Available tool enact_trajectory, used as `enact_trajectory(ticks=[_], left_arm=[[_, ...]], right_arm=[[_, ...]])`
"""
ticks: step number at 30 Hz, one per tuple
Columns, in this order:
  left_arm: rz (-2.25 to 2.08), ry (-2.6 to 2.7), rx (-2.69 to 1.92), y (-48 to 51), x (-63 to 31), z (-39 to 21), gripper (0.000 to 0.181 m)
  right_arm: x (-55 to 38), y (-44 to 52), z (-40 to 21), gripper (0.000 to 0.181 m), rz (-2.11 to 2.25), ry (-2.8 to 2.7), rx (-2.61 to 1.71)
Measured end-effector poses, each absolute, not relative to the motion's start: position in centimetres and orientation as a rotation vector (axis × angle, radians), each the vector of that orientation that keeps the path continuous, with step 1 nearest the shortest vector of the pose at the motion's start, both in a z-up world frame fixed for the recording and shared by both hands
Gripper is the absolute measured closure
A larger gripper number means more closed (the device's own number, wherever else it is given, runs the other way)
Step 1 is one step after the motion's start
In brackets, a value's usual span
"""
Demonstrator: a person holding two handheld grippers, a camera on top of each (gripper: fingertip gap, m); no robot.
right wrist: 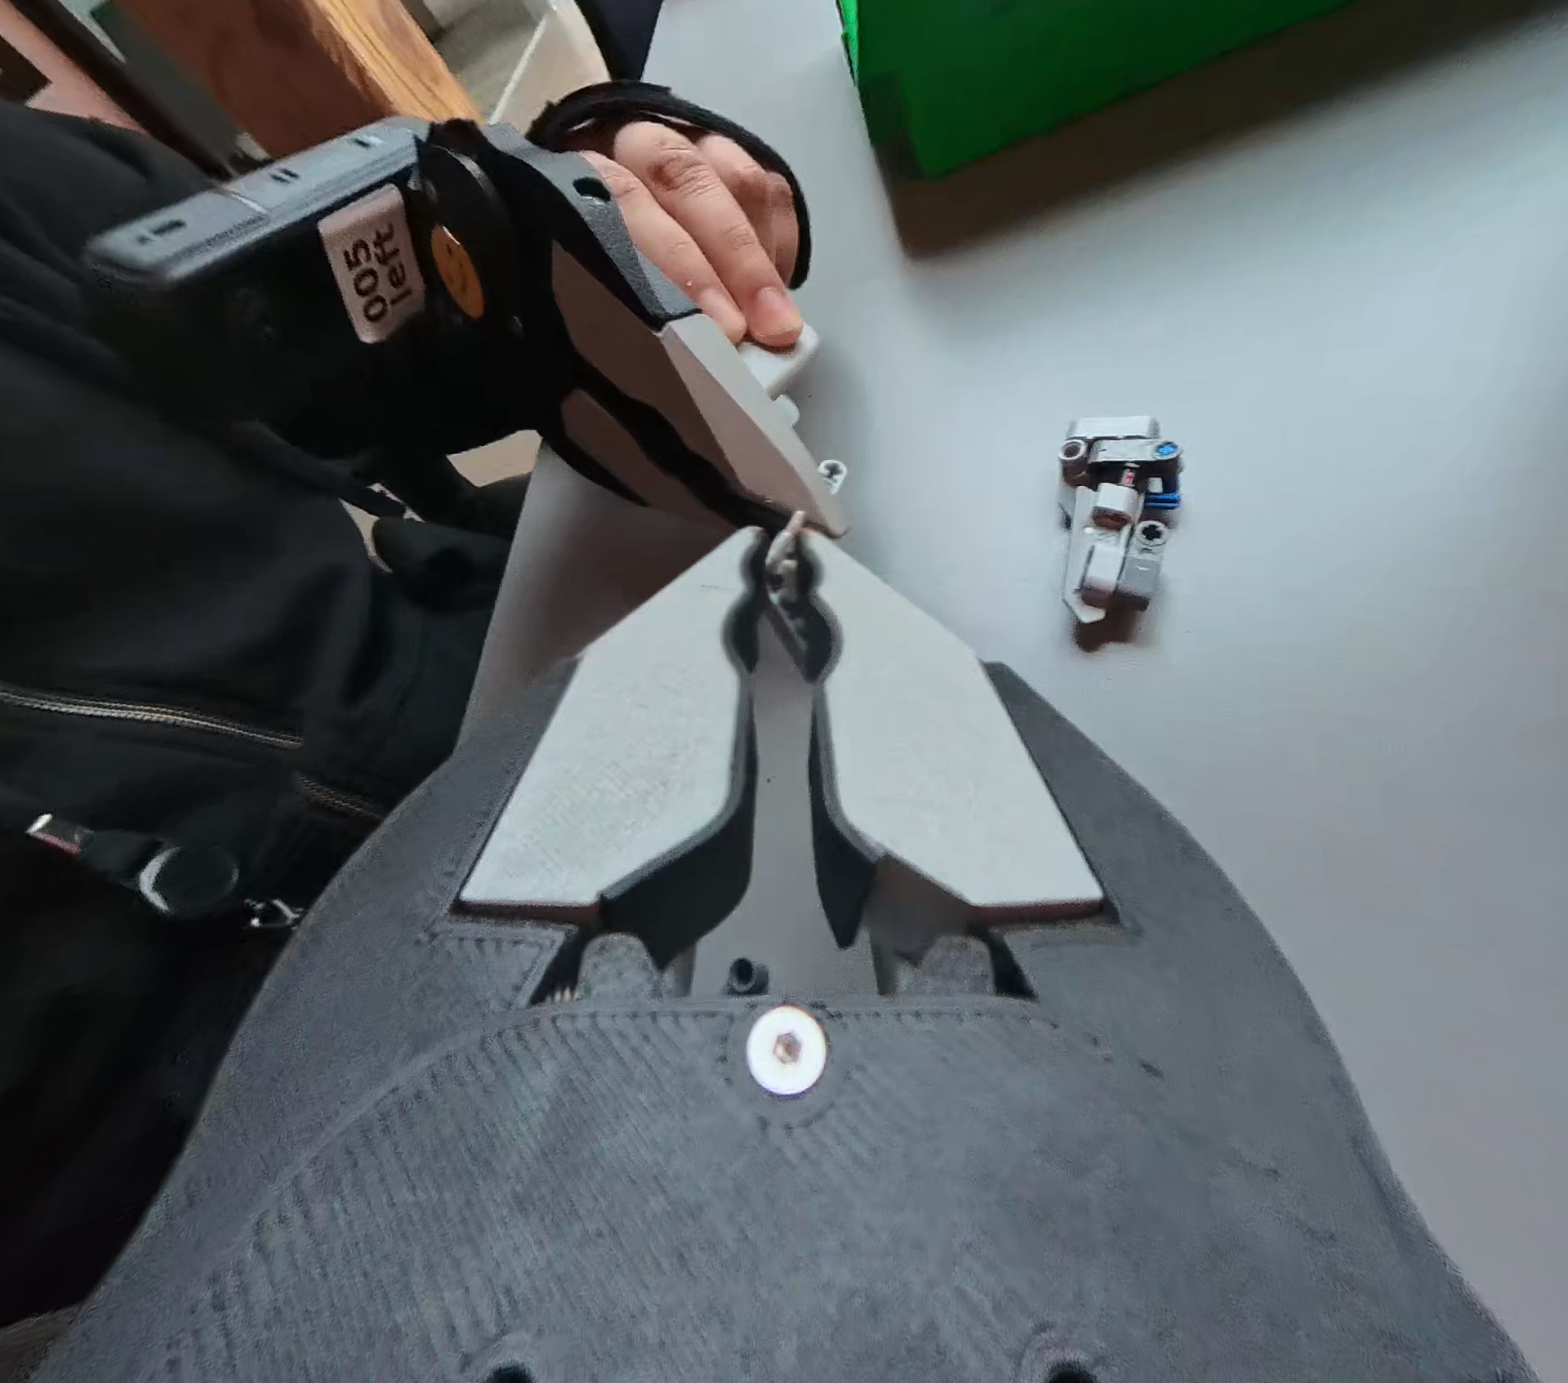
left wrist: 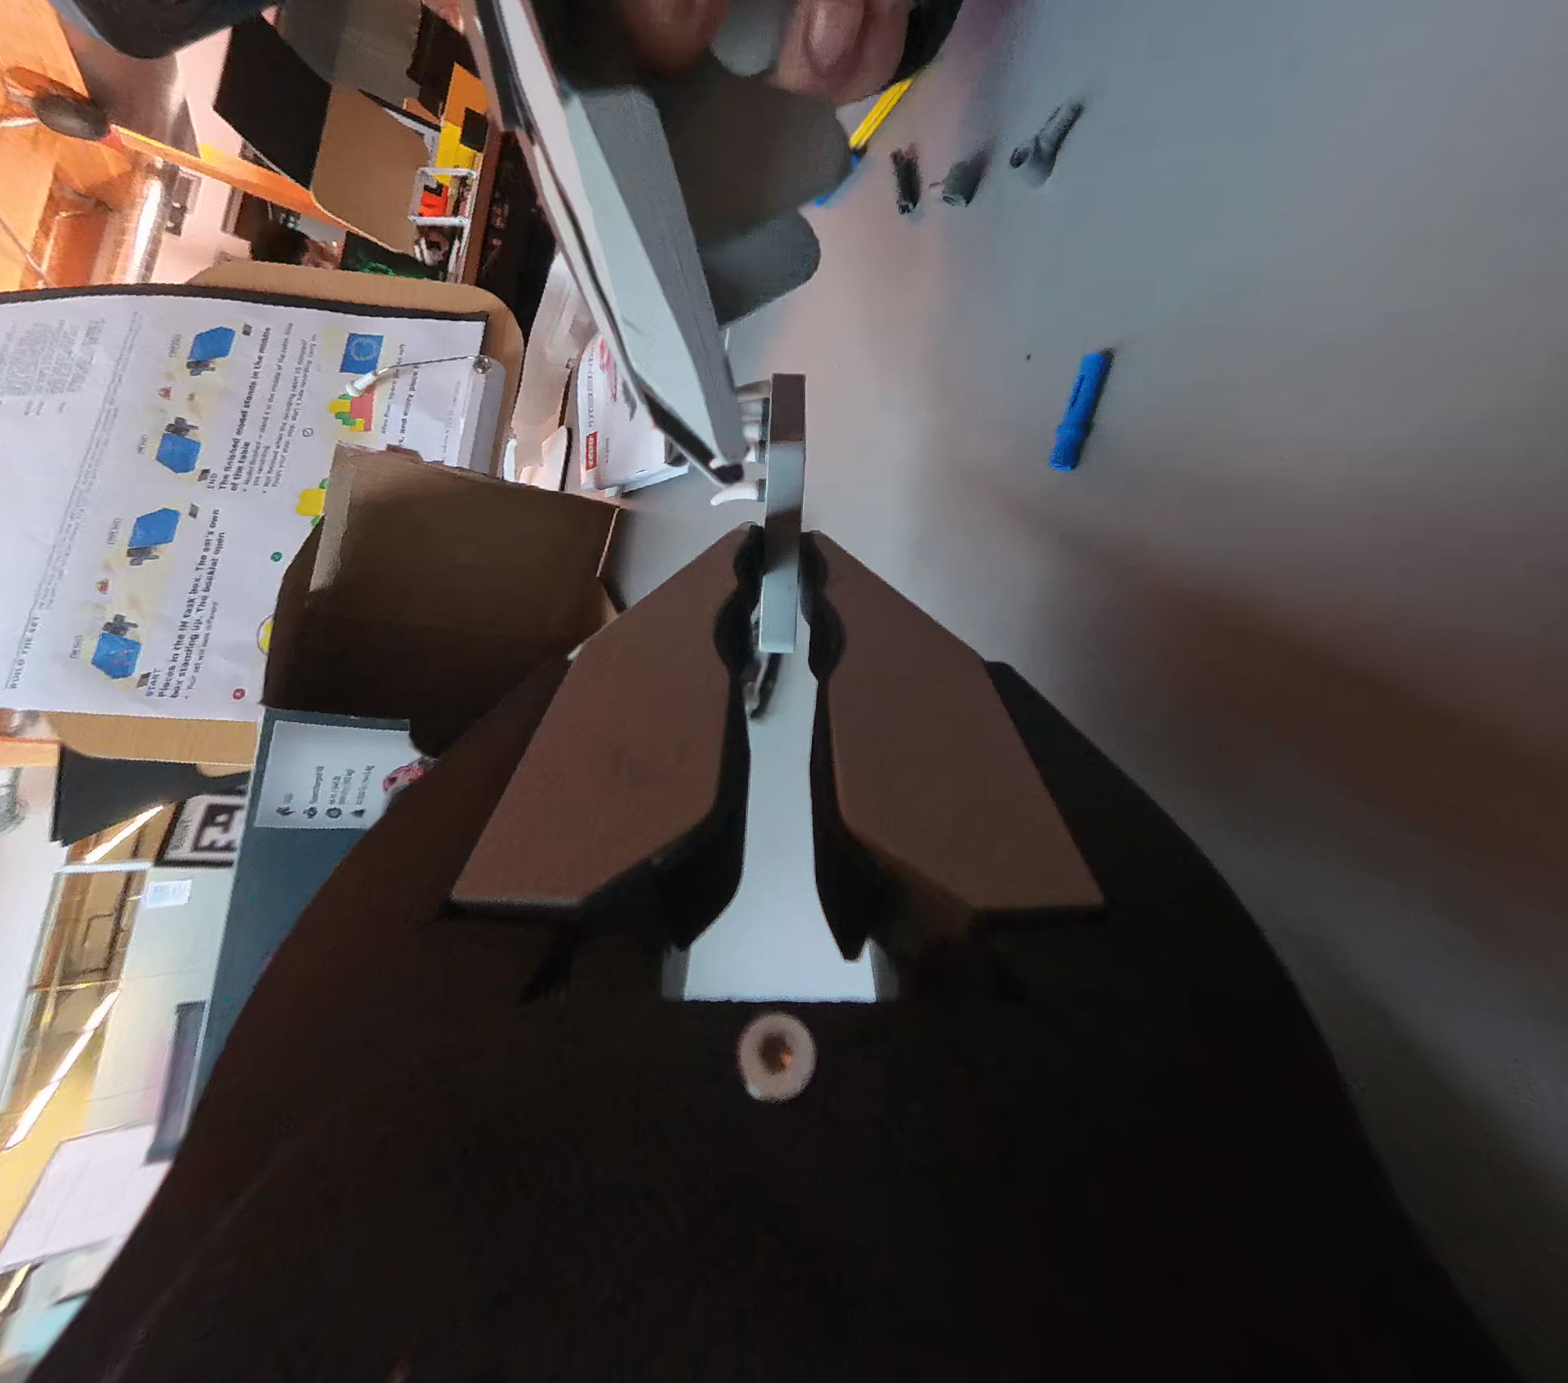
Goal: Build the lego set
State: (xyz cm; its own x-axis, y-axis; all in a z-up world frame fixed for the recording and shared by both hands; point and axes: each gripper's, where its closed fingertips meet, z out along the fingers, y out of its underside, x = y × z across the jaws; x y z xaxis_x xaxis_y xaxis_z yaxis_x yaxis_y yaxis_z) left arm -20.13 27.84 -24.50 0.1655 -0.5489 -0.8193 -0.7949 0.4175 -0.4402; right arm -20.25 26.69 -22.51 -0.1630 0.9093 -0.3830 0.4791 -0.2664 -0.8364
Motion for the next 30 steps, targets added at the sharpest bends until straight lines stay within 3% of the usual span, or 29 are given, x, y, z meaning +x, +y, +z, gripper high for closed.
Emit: enact_trajectory(ticks=[6, 14, 22, 26, 28, 30], left_arm=[[0.279, 1.510, -1.228, 27.8, -20.1, -24.4, 0.175], [0.336, 1.545, -1.238, 27.8, -20.2, -25.0, 0.175], [0.283, 1.503, -1.286, 27.7, -20.4, -24.7, 0.175], [0.257, 1.425, -1.318, 28.7, -21.2, -23.9, 0.175], [0.258, 1.417, -1.290, 28.5, -20.9, -23.6, 0.175], [0.221, 1.401, -1.272, 28.3, -20.8, -23.2, 0.175]], right_arm=[[-20.0, 26.5, -22.7, 0.177, 1.503, -1.607, -1.701], [-20.0, 26.5, -23.8, 0.181, 1.300, -1.733, -1.710], [-17.2, 34.0, -16.1, 0.181, 1.593, -0.987, -1.588], [-18.7, 29.8, -19.4, 0.181, 1.587, -1.263, -1.667], [-19.7, 28.6, -21.5, 0.157, 1.473, -1.417, -1.731], [-20.1, 28.3, -21.9, 0.159, 1.457, -1.451, -1.731]])
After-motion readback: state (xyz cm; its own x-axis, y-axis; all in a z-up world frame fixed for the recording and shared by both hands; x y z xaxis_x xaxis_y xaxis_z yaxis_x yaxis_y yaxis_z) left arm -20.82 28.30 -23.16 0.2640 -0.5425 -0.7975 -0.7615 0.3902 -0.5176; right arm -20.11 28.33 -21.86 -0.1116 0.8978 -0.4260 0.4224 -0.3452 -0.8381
